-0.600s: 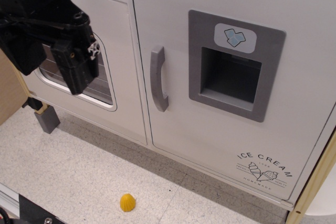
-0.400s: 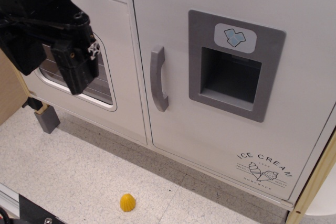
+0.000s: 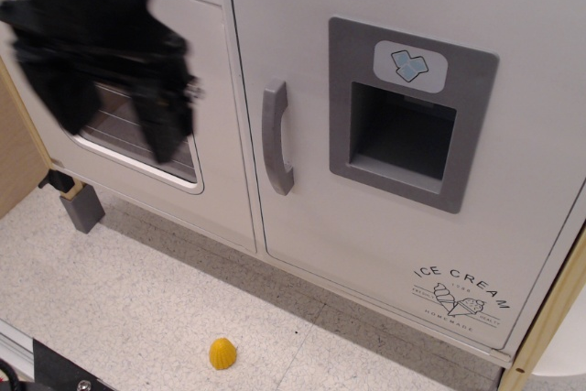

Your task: Open fridge

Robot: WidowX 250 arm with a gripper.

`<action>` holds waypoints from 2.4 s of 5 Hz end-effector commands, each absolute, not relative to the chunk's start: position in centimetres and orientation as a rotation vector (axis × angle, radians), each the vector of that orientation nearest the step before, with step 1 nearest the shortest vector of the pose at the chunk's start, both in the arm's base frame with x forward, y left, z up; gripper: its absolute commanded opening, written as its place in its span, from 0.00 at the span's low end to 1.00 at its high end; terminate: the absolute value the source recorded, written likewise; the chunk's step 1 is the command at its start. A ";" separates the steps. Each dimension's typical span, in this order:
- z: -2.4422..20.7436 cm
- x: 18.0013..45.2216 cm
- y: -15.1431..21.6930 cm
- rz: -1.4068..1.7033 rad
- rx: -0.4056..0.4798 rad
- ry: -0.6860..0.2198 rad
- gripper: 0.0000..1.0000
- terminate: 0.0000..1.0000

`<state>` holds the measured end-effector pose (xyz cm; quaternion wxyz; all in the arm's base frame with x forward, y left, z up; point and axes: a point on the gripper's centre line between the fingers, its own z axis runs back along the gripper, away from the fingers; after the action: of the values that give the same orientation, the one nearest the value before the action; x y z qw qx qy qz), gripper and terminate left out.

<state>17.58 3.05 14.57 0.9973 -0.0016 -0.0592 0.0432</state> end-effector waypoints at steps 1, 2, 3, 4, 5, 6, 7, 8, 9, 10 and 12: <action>11.7 23.7 3.7 0.090 0.048 -0.233 1.00 0.00; 9.7 26.3 3.9 0.082 0.026 -0.285 1.00 0.00; 7.5 28.3 3.4 0.037 0.017 -0.333 1.00 0.00; 6.0 29.9 3.3 0.041 0.015 -0.361 1.00 0.00; 5.5 30.7 3.6 0.045 0.018 -0.395 1.00 0.00; 4.9 31.6 3.9 0.060 0.038 -0.417 1.00 0.00; 4.6 32.0 4.1 0.062 0.034 -0.418 1.00 0.00; 4.4 32.1 4.1 0.050 0.019 -0.418 0.00 0.00; 4.6 31.9 4.3 0.035 0.001 -0.417 0.00 0.00; 4.9 31.0 4.2 0.016 -0.013 -0.421 0.00 0.00; 5.4 27.8 4.1 -0.024 -0.022 -0.411 0.00 0.00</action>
<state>26.58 3.78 3.26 0.9858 -0.0226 -0.1665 -0.0003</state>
